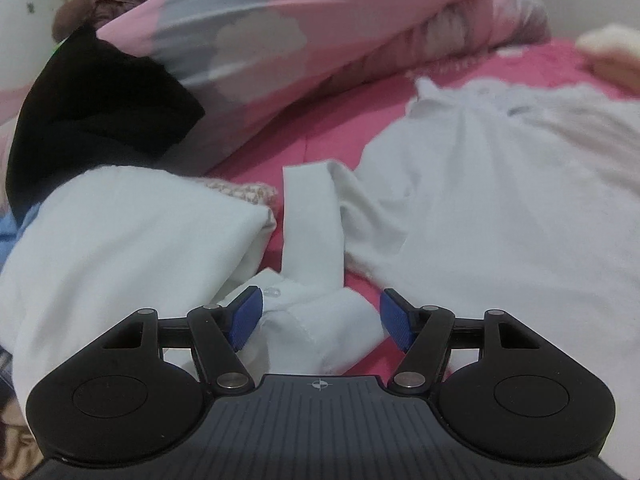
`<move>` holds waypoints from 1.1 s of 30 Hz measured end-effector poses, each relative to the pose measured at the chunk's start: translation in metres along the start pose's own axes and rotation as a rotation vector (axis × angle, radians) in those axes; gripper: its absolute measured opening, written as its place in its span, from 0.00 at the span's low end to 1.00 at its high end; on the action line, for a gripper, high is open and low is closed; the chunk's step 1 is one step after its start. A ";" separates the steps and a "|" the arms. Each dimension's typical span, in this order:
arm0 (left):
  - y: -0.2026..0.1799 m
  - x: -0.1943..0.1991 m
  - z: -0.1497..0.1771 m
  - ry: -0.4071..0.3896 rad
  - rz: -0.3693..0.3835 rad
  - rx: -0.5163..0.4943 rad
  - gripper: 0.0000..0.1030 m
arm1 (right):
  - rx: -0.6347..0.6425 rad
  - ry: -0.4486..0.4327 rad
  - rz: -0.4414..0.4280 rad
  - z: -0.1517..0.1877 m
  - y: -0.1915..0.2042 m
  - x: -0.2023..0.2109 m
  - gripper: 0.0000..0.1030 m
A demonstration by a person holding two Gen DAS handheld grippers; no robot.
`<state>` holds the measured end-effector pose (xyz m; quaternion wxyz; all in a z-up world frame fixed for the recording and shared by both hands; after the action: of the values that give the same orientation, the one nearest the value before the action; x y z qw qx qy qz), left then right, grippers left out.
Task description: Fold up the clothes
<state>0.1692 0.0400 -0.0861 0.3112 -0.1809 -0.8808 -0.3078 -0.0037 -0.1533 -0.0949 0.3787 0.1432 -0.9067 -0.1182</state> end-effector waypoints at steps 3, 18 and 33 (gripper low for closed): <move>0.005 -0.008 0.002 0.052 -0.008 0.036 0.58 | -0.021 -0.009 -0.020 0.001 -0.004 0.001 0.22; 0.066 0.009 0.008 0.065 0.026 0.423 0.08 | -0.055 -0.018 -0.047 0.001 -0.009 0.000 0.22; 0.144 0.105 0.025 -0.258 -0.276 0.730 0.04 | -0.045 0.008 -0.019 -0.002 -0.006 -0.002 0.22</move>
<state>0.1536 0.1775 0.0298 0.1975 0.0240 -0.9799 0.0111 -0.0001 -0.1581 -0.0970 0.3842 0.1436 -0.9010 -0.1416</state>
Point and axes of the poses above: each gripper's, at about its wrist camera, not at the fingertips, and x roughly against the way its jaws point, y to its left, z to its underside, the point moved 4 cm from there along -x, roughly the way its jaws point, and after that the axes turned 9 degrees about -x, right-handed, at the moved point
